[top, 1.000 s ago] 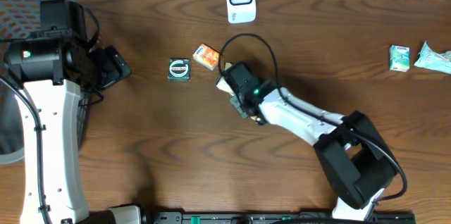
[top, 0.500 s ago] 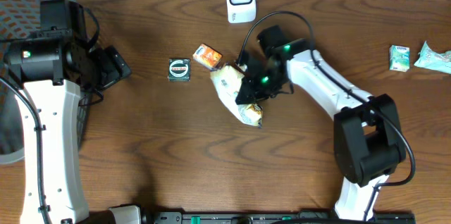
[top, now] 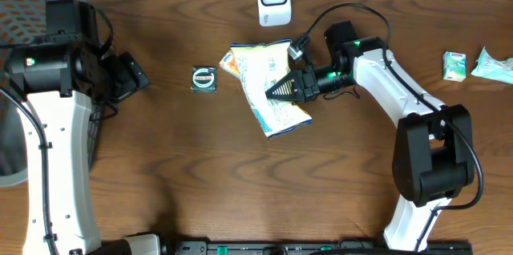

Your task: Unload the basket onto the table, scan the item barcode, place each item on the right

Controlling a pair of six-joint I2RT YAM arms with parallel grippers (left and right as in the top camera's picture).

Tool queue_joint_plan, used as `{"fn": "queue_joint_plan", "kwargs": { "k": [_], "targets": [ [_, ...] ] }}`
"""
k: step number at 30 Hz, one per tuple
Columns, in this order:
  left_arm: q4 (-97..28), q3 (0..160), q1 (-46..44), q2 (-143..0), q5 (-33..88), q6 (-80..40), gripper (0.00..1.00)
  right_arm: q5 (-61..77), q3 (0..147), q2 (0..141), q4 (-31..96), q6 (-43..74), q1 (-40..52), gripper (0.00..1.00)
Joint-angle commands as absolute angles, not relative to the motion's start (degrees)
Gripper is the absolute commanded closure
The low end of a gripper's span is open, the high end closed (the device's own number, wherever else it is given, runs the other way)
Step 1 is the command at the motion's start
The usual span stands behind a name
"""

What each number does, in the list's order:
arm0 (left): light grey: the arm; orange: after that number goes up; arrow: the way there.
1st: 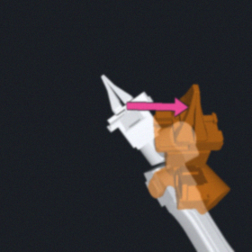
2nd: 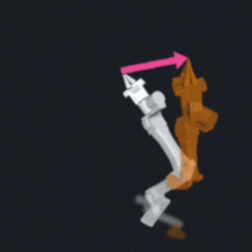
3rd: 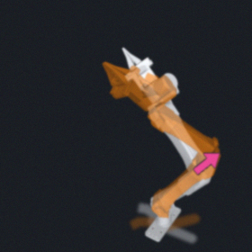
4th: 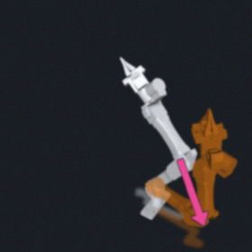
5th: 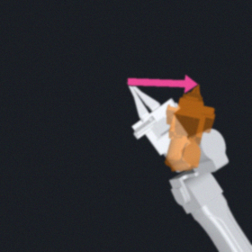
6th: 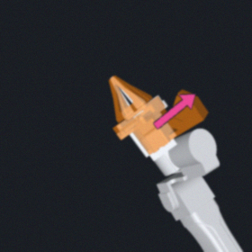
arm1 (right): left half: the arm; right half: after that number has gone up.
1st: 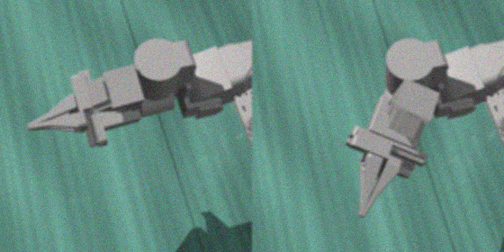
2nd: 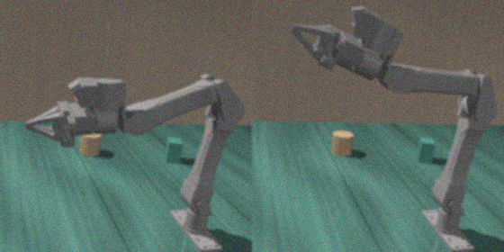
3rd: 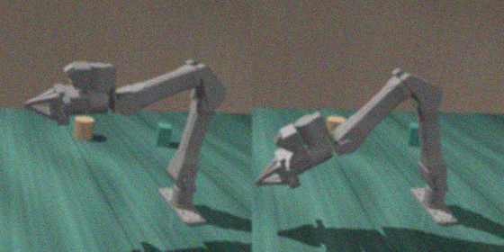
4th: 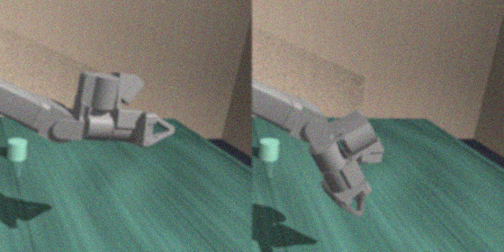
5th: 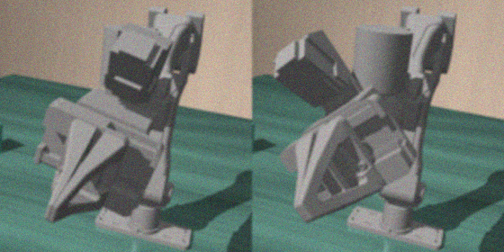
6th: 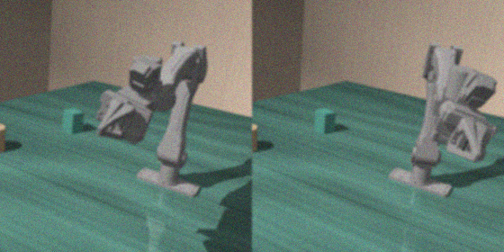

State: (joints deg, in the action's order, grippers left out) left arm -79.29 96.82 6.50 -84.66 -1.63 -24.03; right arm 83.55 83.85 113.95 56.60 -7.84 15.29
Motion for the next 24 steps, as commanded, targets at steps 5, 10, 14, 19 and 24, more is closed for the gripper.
{"fn": "queue_joint_plan", "kwargs": {
  "k": [5,10,14,19,24],
  "targets": [
    [-79.44,96.6,6.63,-85.03,-1.98,-24.32,0.02,89.54,85.23,112.12,57.91,-7.25,13.93,0.99],
    [-79.44,96.6,6.63,-85.03,-1.98,-24.32,0.02,89.54,85.34,108.14,57.78,-7.4,11.64,0.99],
    [-79.44,96.6,6.63,-85.03,-1.96,-24.32,0.02,89.54,85.34,103.94,57.65,-9.91,10.9,0.99],
    [-79.44,96.6,6.63,-85.03,-1.98,-24.32,0.02,89.52,85.34,100.9,57.65,-11.25,11.33,0.99],
    [-79.44,96.6,6.63,-85.03,-1.98,-24.32,0.02,89.52,85.3,100.97,57.65,-11.25,11.44,0.99]
  ]
}}
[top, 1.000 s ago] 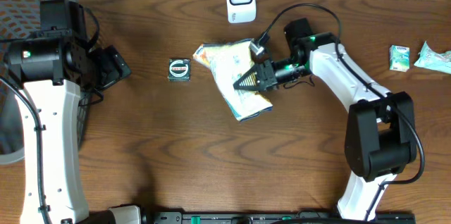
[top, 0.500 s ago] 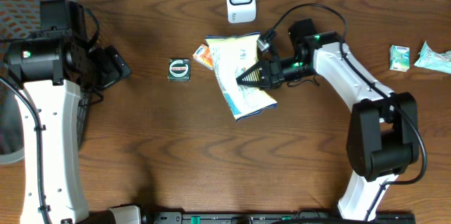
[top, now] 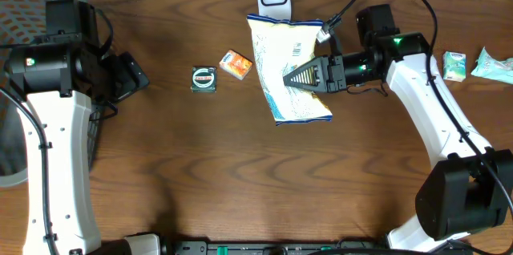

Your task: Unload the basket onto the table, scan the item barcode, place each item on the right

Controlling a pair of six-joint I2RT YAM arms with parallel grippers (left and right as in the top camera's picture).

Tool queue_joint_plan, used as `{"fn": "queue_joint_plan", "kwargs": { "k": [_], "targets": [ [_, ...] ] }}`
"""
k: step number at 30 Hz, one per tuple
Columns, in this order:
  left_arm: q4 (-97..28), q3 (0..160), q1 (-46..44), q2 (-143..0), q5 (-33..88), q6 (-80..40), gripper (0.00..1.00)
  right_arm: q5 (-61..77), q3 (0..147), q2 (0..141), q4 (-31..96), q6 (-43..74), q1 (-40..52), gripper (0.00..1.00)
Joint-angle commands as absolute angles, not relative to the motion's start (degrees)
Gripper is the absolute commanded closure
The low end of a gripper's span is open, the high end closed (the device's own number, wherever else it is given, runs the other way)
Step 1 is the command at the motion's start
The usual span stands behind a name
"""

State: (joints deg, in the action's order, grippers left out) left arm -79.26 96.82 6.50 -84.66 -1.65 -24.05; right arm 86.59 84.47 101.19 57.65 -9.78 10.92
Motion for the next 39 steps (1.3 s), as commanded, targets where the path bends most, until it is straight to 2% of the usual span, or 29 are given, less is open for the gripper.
{"fn": "queue_joint_plan", "kwargs": {
  "k": [1,6,13,39],
  "targets": [
    [-79.44,96.6,6.63,-85.03,-1.98,-24.32,0.02,89.52,85.3,100.97,57.65,-11.25,11.44,0.99],
    [-79.44,96.6,6.63,-85.03,-1.98,-24.32,0.03,89.52,85.3,100.99,57.71,-11.14,11.46,0.99],
    [-79.44,96.6,6.63,-85.03,-1.96,-24.32,0.02,89.49,85.3,100.99,58.11,-4.05,11.6,0.99],
    [-79.44,96.6,6.63,-85.03,-1.98,-24.32,0.03,86.94,85.3,100.99,57.89,-4.34,13.98,0.98]
  ]
}}
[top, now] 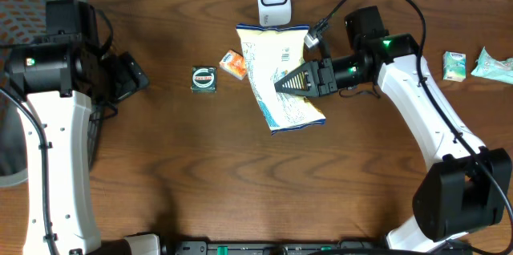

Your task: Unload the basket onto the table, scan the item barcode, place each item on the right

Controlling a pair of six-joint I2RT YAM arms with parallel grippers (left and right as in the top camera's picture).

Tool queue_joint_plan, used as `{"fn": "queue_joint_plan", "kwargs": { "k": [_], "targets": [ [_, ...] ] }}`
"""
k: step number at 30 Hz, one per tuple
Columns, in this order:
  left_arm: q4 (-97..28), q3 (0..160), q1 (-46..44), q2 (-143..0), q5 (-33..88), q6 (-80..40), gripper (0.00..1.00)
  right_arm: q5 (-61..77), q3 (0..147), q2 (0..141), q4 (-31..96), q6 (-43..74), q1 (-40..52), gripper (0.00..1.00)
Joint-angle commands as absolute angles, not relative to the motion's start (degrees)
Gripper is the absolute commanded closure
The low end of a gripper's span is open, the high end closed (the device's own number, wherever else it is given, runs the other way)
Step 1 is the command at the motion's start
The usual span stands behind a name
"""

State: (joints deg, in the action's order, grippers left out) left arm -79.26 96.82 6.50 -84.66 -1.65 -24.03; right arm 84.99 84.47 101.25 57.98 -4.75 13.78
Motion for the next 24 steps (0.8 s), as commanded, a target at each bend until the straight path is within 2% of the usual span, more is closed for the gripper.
{"fn": "queue_joint_plan", "kwargs": {
  "k": [1,4,8,13,19,24],
  "targets": [
    [-79.44,96.6,6.63,-85.03,-1.96,-24.32,0.02,86.94,85.3,100.99,57.89,-4.36,13.98,0.98],
    [-79.44,96.6,6.63,-85.03,-1.98,-24.32,0.02,84.99,85.3,100.99,57.87,-4.34,14.02,0.98],
    [-79.44,96.6,6.63,-85.03,-1.98,-24.32,0.02,67.9,85.3,100.99,57.45,-3.64,14.74,0.98],
    [-79.46,96.6,6.63,-85.03,-1.98,-24.32,0.03,22.59,85.3,100.99,56.27,11.73,17.58,0.99],
    [-79.44,96.6,6.63,-85.03,-1.98,-24.32,0.02,-22.48,84.9,103.09,55.79,18.68,26.04,0.99],
    [-79.44,96.6,6.63,-85.03,-1.98,-24.32,0.02,-28.36,83.99,107.57,54.19,21.21,30.81,0.99]
  ]
}}
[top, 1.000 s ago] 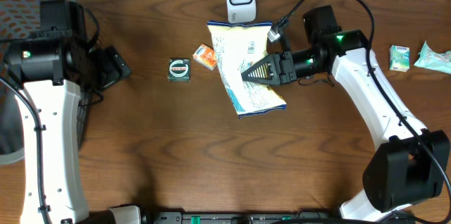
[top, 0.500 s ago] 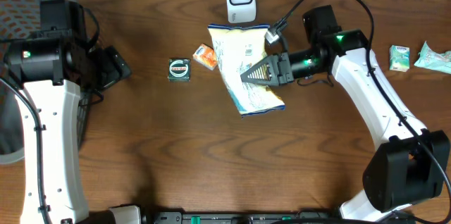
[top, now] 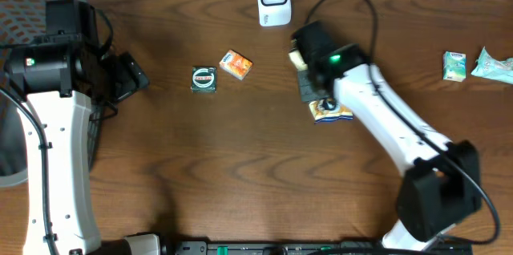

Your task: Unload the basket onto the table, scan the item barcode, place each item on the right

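The white barcode scanner stands at the table's far edge, centre. My right arm reaches in just right of it, with the right gripper (top: 309, 88) turned under the wrist and largely hidden. It is shut on the white, blue and yellow snack bag (top: 329, 112). The bag is seen almost edge-on, and only its lower end and a pale sliver near the wrist show. No barcode can be made out. My left gripper (top: 128, 74) rests at the far left, away from everything; its fingers are too dark to read.
A small round green-and-black item (top: 203, 78) and an orange box (top: 236, 64) lie left of the scanner. A green-white packet (top: 454, 66) and a teal wrapper (top: 490, 64) lie at the far right. A grey mesh basket sits at the left edge.
The right wrist has turned and moved in closer to the scanner. The bag, which faced up flat and broad, is now edge-on and mostly hidden under the arm. The left arm is unchanged.
The right gripper first held the bag low over the table, covering the orange box. Then the bag was up and right of the scanner, box uncovered. Then it sat just below the scanner, and now it is turned edge-on beside it.
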Controlling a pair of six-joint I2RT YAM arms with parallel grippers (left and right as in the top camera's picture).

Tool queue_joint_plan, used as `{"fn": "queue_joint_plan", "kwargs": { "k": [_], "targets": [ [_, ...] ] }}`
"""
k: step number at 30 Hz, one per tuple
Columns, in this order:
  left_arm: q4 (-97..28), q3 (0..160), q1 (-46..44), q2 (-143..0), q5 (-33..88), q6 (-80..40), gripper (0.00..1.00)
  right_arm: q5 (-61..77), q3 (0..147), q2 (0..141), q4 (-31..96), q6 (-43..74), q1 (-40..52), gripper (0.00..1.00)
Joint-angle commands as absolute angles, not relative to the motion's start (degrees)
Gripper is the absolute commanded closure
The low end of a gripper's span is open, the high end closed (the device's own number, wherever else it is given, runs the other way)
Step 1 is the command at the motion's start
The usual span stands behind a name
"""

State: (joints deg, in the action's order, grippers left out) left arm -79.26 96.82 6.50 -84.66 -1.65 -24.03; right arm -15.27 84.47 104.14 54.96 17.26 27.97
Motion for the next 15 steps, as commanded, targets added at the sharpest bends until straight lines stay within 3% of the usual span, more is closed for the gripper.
{"fn": "queue_joint_plan", "kwargs": {
  "k": [1,2,4,5,8,13,15],
  "targets": [
    [-79.44,96.6,6.63,-85.03,-1.98,-24.32,0.02,-28.36,83.99,108.77,53.87,21.21,31.44,0.99],
    [-79.44,96.6,6.63,-85.03,-1.98,-24.32,0.03,-27.94,83.99,110.0,53.49,21.28,32.14,0.96],
    [-79.46,96.6,6.63,-85.03,-1.98,-24.32,0.02,-25.89,83.99,111.94,53.28,21.45,33.34,0.77],
    [-79.44,96.6,6.63,-85.03,-1.96,-24.32,0.02,-24.43,83.99,112.6,53.23,21.45,33.8,0.74],
    [-79.44,96.6,6.63,-85.03,-1.96,-24.32,0.02,-19.0,84.09,112.79,53.12,21.98,34.5,0.46],
    [-79.44,96.6,6.63,-85.03,-1.98,-24.32,0.02,-10.83,86.76,109.75,54.61,22.26,32.77,0.37],
    [-79.44,96.6,6.63,-85.03,-1.96,-24.32,0.02,-8.32,88.53,108.22,55.99,22.24,30.89,0.45]
  ]
}}
